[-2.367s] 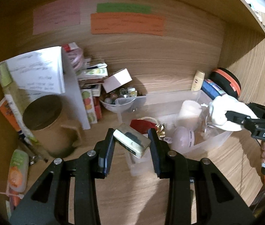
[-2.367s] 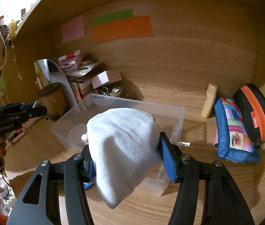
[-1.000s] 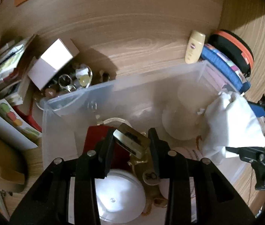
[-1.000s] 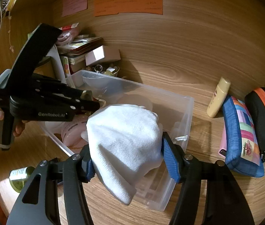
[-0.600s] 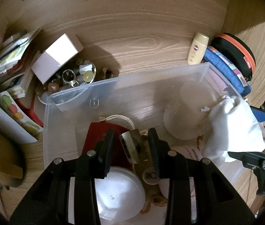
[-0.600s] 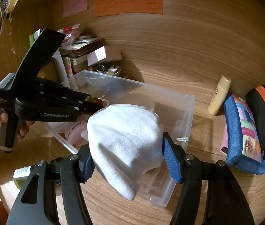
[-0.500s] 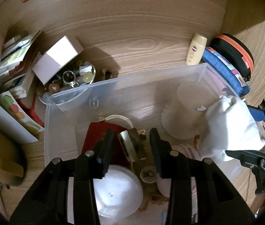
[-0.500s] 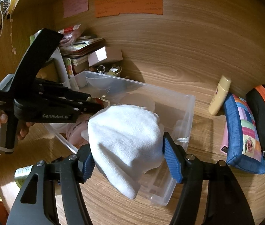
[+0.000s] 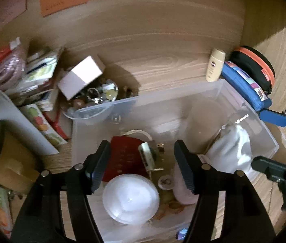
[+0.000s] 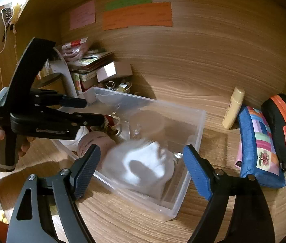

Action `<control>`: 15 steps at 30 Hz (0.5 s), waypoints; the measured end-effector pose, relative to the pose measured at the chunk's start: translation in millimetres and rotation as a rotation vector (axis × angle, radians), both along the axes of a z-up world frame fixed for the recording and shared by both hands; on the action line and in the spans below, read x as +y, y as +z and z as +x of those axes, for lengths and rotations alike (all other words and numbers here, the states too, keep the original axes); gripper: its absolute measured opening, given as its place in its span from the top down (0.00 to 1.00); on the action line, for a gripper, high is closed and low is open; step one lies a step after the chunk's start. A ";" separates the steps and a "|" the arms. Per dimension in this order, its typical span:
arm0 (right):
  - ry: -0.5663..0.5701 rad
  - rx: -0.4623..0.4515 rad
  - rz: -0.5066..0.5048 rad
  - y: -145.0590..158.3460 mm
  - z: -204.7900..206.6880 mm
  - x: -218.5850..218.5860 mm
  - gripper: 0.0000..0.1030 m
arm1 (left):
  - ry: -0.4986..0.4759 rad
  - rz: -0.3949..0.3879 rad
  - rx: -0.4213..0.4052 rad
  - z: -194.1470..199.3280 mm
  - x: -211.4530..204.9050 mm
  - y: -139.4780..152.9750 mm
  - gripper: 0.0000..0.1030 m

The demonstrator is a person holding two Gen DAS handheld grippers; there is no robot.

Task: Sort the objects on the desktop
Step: 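Lower the grey block into the box and open the left gripper while the right releases the cloth bag, then withdraw both grippers toward the green glass bottle and blue card pack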

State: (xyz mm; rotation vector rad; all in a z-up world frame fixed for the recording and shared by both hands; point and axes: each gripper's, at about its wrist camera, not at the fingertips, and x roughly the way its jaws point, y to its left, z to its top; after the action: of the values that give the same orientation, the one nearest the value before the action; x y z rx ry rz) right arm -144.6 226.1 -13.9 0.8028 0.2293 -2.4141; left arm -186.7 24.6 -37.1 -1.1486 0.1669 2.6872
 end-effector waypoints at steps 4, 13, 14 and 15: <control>-0.004 -0.009 -0.029 2.1 -1.9 4.5 0.20 | 0.027 -0.007 0.011 8.3 -7.4 0.2 0.34; -0.049 -0.016 -0.015 -1.4 -10.5 5.4 0.15 | 0.060 0.000 0.063 40.3 -20.7 12.4 0.18; -0.047 -0.020 -0.011 -1.7 -11.5 5.3 0.15 | 0.063 0.000 0.073 45.8 -22.1 14.3 0.15; -0.047 -0.022 -0.008 -2.0 -12.1 5.2 0.14 | 0.067 -0.003 0.081 50.2 -23.0 15.8 0.14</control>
State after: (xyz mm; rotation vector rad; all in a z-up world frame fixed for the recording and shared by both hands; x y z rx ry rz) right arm -156.7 231.3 -15.9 0.8397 0.1934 -2.4472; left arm -136.5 1.5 -21.3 -1.0651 0.1486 2.7950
